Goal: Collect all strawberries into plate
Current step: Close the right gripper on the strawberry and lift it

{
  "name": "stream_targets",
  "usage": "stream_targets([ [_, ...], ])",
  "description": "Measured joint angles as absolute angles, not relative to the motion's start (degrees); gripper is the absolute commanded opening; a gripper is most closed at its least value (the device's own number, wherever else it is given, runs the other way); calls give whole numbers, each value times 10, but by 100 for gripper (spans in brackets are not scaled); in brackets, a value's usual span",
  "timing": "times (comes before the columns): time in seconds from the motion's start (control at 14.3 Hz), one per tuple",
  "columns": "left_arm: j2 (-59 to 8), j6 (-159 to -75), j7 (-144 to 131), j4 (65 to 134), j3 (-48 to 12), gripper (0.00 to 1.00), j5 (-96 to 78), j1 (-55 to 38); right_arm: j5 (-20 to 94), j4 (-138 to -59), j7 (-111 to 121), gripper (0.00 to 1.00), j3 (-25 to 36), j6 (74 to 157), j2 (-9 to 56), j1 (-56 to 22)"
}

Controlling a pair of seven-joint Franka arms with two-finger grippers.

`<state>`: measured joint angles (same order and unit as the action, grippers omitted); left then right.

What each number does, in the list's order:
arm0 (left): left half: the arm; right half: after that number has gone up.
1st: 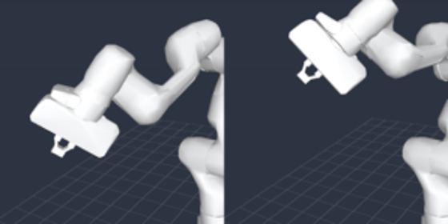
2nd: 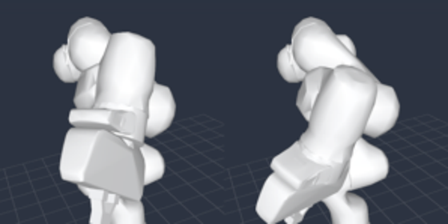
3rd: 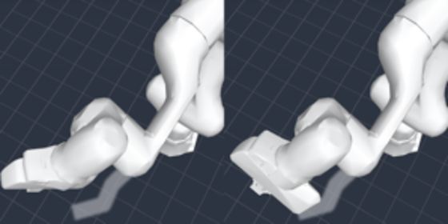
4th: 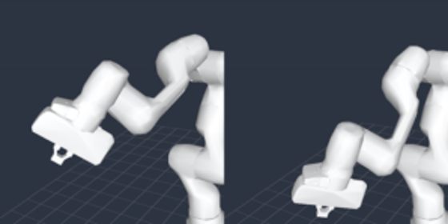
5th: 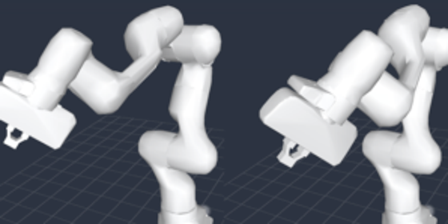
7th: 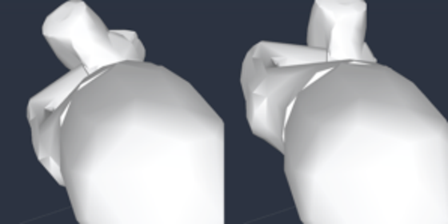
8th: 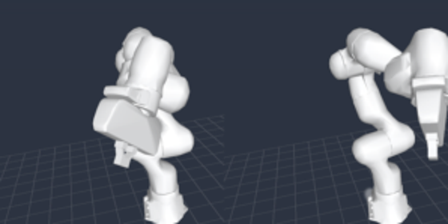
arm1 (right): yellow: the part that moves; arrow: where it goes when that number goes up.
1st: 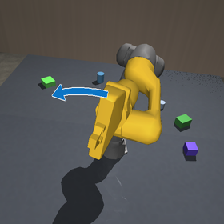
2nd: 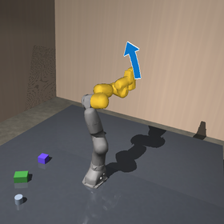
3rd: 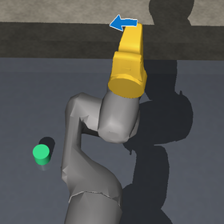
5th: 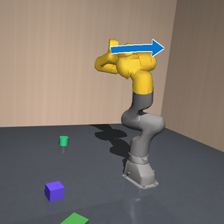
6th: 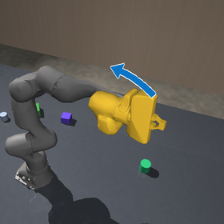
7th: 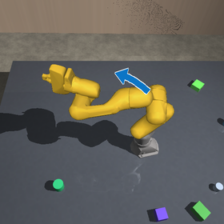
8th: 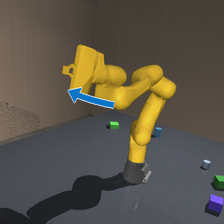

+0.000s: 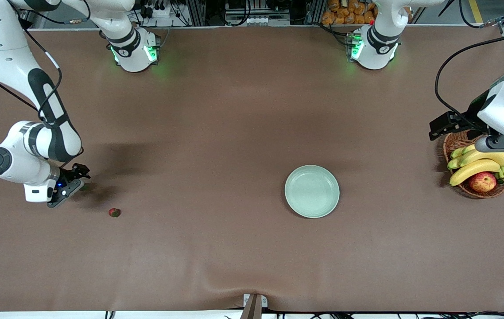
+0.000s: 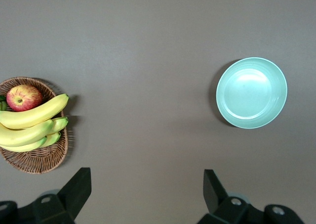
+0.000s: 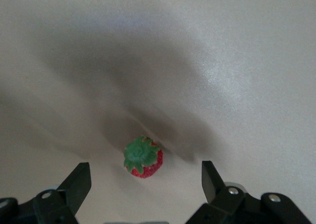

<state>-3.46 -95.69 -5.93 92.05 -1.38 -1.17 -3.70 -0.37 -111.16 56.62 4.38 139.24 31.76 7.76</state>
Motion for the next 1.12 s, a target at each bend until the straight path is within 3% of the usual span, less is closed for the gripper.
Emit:
stream_targets([
  [0.21,-35,-957,-59,921,-14,100,-12,-37,-4,-1112,567,67,42,1393,319,78],
  [0.42,-38,-957,-59,921,-14,100,-12,-38,-4,-1112,567,13,42,1395,321,78],
  [0.49,-39,-957,-59,921,-14,100,-12,-38,-3,-1112,567,5,42,1395,322,78],
  [0.63,-40,-957,-59,921,-14,100,-12,-38,-2,-1111,567,0,42,1396,323,78],
  [1.12,-40,-957,-59,920,-14,100,-12,-38,-1,-1080,581,0,6,1354,298,70],
])
